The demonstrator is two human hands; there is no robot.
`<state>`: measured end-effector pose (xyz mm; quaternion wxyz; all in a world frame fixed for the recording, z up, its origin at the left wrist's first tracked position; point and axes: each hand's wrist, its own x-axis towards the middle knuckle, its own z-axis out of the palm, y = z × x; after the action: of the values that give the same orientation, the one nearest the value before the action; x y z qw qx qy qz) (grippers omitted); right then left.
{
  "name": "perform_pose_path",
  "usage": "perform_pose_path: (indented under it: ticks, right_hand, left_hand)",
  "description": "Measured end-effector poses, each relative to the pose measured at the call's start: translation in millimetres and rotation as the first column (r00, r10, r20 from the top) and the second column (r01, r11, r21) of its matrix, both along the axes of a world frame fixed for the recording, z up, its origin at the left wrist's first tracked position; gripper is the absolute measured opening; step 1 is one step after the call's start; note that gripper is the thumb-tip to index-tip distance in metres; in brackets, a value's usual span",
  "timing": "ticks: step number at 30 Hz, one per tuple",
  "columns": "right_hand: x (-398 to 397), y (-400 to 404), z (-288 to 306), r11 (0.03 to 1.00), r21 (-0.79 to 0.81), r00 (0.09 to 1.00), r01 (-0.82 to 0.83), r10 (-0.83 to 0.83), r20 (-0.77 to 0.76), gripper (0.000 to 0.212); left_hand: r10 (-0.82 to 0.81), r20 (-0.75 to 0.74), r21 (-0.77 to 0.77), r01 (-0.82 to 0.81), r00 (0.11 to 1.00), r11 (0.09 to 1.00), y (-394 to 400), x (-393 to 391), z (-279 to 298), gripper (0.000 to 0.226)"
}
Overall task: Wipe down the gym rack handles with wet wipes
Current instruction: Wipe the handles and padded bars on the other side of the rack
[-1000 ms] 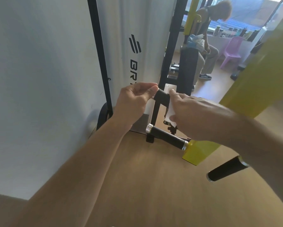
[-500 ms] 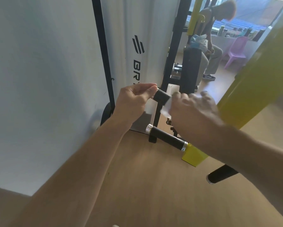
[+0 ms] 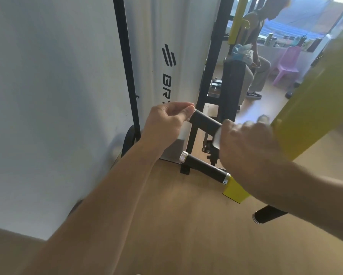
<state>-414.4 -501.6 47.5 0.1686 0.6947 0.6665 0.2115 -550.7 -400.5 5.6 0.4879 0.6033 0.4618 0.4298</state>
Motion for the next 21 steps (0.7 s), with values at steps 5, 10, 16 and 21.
perform_pose_path:
  ticks: [5, 10, 16, 21]
  right_hand:
    - [5.0, 1.2, -4.1, 1.000, 0.007, 0.998, 0.009, -0.009, 0.056, 0.060]
    - [-12.5, 53.0, -25.9, 0.977, 0.206, 0.939, -0.060, 0.125, -0.320, 0.032]
    - [-0.3, 25.8, -4.2, 0.999, -0.030, 0.998, -0.028, 0.026, -0.057, 0.033]
    - [8.4, 2.0, -0.1, 0.999, -0.054, 0.978, -0.004, 0.016, 0.209, 0.031]
  left_hand:
    - [0.026, -0.012, 0.029, -0.026, 1.000, 0.999, -2.7, 3.3, 1.9, 0.022]
    - [0.044, -0.035, 0.053, -0.042, 0.998, 0.998, 0.1, 2.4, 2.8, 0.022]
    - [0.079, -0.072, 0.104, -0.072, 0.994, 0.992, 1.2, 3.4, 1.5, 0.024]
    - [0.077, -0.094, 0.124, -0.066, 0.993, 0.990, -1.3, 7.0, -0.6, 0.026]
